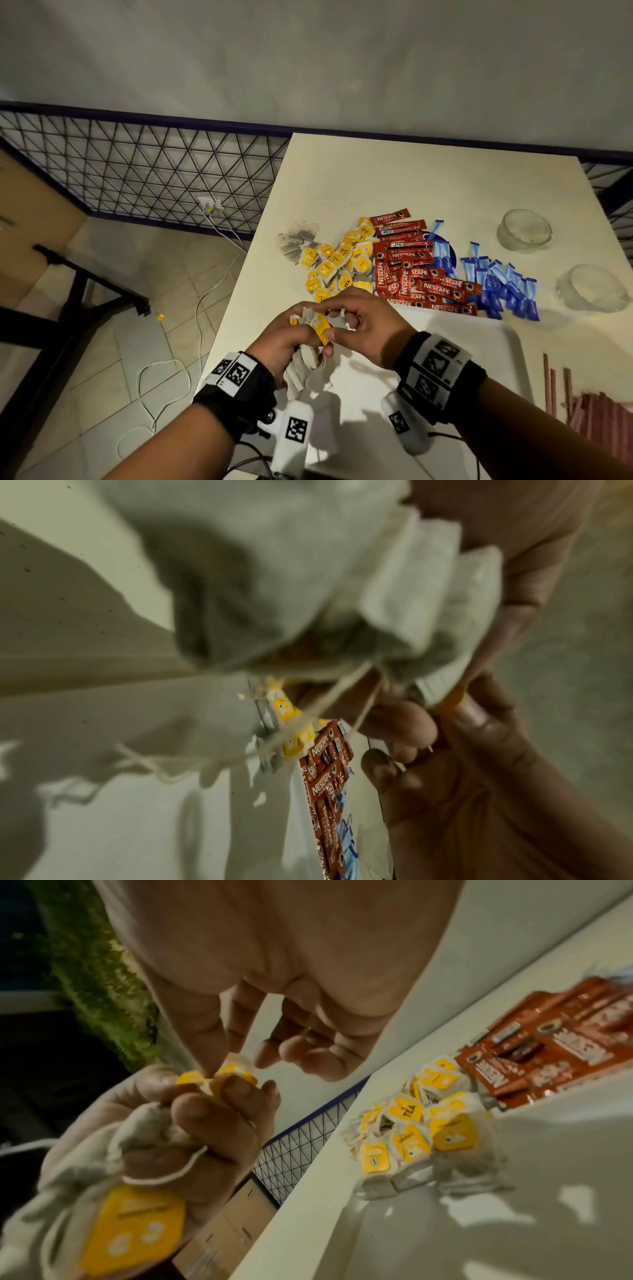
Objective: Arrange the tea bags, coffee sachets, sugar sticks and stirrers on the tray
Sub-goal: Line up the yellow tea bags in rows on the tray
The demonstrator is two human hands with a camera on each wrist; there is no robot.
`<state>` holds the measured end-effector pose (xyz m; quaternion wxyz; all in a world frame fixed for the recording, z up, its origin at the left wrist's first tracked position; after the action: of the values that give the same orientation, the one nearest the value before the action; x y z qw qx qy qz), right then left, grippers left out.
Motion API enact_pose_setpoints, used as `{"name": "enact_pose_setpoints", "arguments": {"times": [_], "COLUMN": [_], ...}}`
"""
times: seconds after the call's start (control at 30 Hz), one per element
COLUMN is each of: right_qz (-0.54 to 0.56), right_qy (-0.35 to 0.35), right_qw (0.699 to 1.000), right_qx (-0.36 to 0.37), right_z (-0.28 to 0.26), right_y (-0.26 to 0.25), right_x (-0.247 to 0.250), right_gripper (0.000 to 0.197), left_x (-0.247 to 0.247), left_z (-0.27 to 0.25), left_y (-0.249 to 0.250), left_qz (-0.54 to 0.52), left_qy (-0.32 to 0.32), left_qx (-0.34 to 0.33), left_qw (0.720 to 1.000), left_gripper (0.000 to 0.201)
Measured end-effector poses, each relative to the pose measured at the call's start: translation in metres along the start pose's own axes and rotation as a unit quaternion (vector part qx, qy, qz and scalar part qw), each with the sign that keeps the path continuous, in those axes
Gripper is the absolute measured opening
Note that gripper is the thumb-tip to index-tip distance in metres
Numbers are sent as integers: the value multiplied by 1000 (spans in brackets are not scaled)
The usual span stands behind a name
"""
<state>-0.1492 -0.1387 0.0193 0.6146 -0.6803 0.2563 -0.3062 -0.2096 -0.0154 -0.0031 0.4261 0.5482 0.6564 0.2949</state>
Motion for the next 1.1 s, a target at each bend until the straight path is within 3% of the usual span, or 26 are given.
{"name": "enact_pose_setpoints", "arguments": {"times": [0.23, 0.37, 0.57, 0.83, 1.03, 1.1], "right_qz": [-77, -118, -127, -24, 94, 95], "right_qy": [-16, -27, -9, -40, 5, 8], "right_qw": [995, 989, 989, 998, 995, 995], "right_qx": [67, 88, 75, -30, -15, -30], "right_z": [-7, -10, -13, -21, -16, -14], "right_y": [-8, -14, -21, -21, -33, -33], "right_x": [3, 4, 8, 10, 17, 21], "right_gripper": [41, 26, 13, 23, 21, 22], "left_x": [-9, -14, -22, -13, 5, 15], "left_z": [-4, -7, -3, -4, -6, -9], "left_y": [0, -1, -5, -11, -16, -10], "left_qz": [-15, -56, -138, -141, -158, -114], "left_qy": [-32, -55, -58, 32, 89, 124], "left_qx": [5, 34, 72, 90, 75, 47], "left_qw": [999, 996, 986, 985, 981, 985], "left_gripper": [55, 44, 48, 8, 12, 12]}}
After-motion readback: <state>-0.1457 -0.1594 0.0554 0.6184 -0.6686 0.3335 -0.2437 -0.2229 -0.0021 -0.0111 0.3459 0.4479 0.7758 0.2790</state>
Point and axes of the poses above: each hand's wrist, its own z-axis towards the middle knuckle, its own x-axis out of the back of the hand, y = z × x, the point moved 5 cm from there along z, towards the middle knuckle, and after that the axes turned 15 degrees about z, right-handed, at the moved point
